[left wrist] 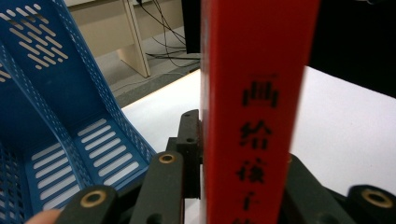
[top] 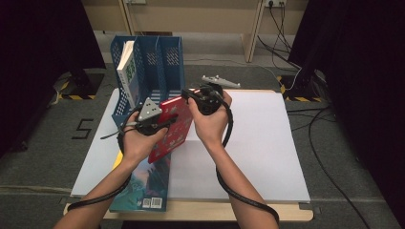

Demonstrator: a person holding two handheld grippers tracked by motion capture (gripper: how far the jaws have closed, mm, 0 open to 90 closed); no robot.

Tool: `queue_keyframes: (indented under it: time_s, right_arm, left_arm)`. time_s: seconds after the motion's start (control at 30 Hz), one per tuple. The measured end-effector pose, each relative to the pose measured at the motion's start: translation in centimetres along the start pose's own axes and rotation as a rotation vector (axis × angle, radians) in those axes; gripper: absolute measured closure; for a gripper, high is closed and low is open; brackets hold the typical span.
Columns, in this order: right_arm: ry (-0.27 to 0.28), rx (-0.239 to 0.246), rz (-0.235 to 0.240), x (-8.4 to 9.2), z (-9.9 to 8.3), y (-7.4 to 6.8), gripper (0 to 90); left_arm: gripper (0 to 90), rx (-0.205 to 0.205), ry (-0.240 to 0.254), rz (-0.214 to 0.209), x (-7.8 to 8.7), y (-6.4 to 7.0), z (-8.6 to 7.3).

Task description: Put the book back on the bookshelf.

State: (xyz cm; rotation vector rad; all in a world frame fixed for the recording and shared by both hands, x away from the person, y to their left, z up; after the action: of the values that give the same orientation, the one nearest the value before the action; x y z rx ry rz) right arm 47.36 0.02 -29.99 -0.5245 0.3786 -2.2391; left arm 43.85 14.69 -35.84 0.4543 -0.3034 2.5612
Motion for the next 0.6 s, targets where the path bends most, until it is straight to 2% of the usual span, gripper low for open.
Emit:
queue_keyframes:
  time_s: [0.07,0.27,0.47,0.6]
  right_arm:
    - [-0.003,-0.004,0.001,-0.1,0.0,-0.1,85.9]
    - [-0.014,0.004,-0.009,-0.3,0.0,-0.1,87.3]
    - [-0.030,0.007,-0.015,-0.7,0.0,-0.1,88.5]
    - [-0.037,0.009,-0.015,-0.8,-0.1,-0.2,89.2]
  left_arm:
    - [76.6,-0.007,0.003,0.003,0.1,-0.1,-0.2]
    - [75.4,0.012,-0.020,-0.014,-0.1,-0.2,-1.3]
    - [74.7,-0.010,-0.021,-0.003,0.1,-0.2,-1.9]
    - [74.1,0.014,-0.028,-0.011,0.3,-0.4,-2.6]
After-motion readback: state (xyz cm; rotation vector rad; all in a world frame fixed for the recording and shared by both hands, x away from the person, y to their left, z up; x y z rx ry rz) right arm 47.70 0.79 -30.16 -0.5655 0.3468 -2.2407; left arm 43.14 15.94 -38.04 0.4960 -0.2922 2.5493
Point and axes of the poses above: each handheld gripper's, and its own axes: x roughly backward along the jaws, z roughly out of its top, y roughly to its right, the point moved 4 cm from there along -x, roughly forward along the jaws, and after that the axes turned 8 degrees about z, right-handed, at the moved point
